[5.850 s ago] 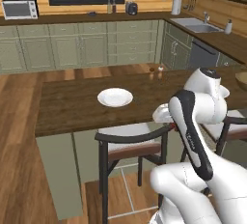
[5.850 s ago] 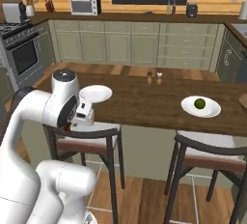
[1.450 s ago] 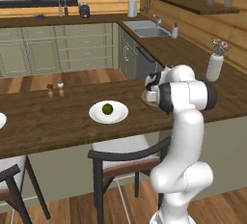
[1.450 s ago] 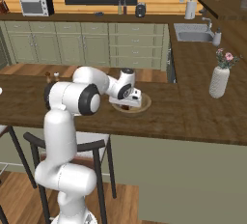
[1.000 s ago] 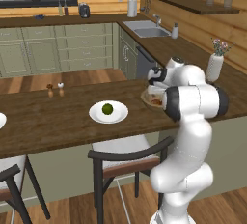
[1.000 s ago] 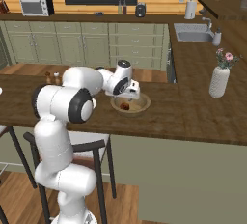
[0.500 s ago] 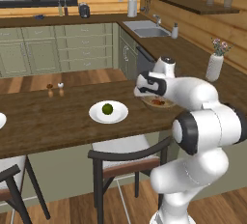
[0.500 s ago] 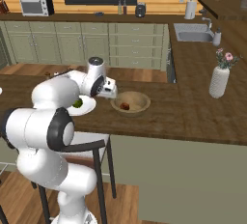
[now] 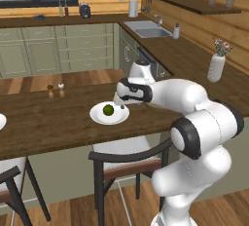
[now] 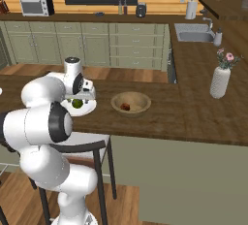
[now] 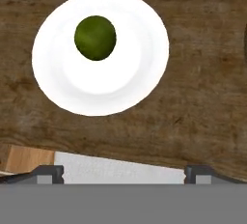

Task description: Pick the chicken drumstick and lime from their plates and place them in the bowl. Then put the bowl in the fridge.

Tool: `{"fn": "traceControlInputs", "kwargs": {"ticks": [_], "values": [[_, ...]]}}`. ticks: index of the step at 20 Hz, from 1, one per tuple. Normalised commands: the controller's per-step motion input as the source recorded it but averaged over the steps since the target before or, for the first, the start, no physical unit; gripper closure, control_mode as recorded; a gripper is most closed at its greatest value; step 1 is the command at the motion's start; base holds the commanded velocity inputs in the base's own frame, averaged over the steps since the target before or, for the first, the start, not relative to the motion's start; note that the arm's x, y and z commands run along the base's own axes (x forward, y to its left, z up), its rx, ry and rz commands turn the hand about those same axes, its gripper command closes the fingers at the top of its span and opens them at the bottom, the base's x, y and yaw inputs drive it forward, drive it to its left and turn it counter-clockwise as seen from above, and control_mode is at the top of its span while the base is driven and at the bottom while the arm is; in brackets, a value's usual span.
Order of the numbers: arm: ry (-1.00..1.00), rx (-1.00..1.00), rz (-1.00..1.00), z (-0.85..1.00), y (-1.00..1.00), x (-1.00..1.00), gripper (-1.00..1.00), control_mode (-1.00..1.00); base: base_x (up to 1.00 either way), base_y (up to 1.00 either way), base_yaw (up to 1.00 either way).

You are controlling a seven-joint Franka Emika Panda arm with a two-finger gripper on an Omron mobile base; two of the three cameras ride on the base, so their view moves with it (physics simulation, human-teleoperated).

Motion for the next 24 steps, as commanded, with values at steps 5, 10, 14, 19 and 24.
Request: {"fn": "traceControlInputs", "kwargs": {"ticks": [5,10,14,19,24], "values": [[0.16,-0.01,0.06,0.01,0.48,0.34,-1.0,-1.0,0.0,0.0,0.0],[0.01,0.0,0.01,-0.31,0.35,0.61,-1.0,-1.0,0.0,0.0,0.0],[0.0,0.0,0.0,-0.49,0.3,0.62,-1.0,-1.0,0.0,0.0,0.0],[-0.13,-0.01,0.0,-0.53,0.0,0.24,-1.0,-1.0,0.0,0.0,0.0],[-0.2,0.0,-0.01,-0.36,0.01,0.06,-1.0,-1.0,0.0,0.0,0.0]]}}
